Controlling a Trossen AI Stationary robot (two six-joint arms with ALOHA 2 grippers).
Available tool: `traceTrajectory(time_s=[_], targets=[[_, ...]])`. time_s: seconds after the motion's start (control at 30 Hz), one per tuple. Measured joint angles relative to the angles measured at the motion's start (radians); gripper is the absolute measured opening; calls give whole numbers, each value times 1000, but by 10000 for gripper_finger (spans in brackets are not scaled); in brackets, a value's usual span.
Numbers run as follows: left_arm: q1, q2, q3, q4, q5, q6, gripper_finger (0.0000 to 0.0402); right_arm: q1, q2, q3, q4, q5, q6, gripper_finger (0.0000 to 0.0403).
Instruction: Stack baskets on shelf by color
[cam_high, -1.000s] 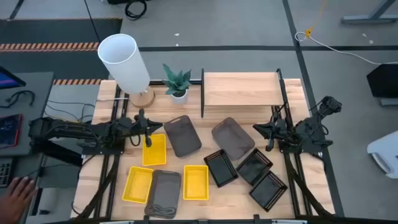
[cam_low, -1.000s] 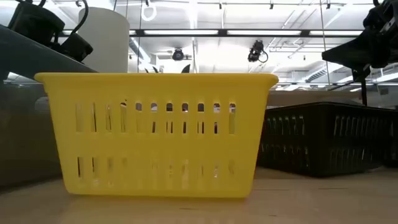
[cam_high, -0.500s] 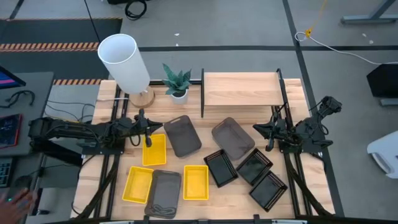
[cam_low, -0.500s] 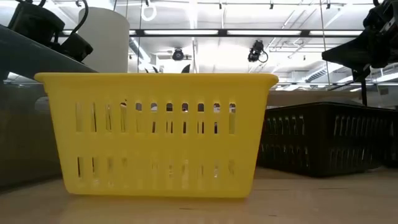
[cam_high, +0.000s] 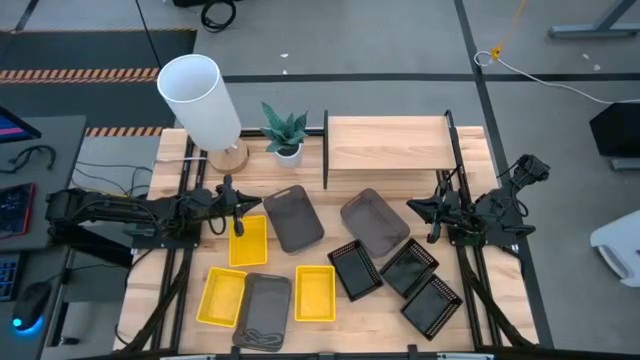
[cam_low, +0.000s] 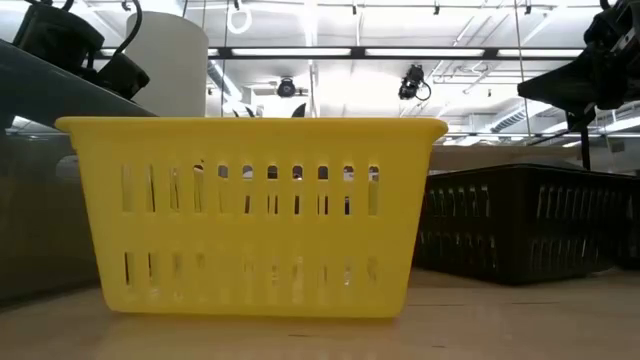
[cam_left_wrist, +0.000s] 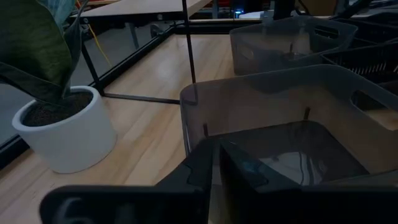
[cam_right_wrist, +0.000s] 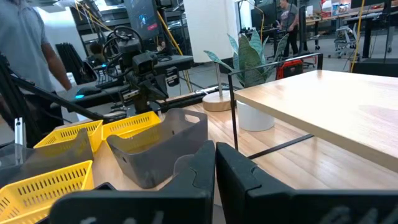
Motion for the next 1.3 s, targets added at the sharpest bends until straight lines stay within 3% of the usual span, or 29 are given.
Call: traceTrajectory(time_s=[1.3], targets=[[0,0,0,0,0,0,32,0,0,0,0,0,0,19]])
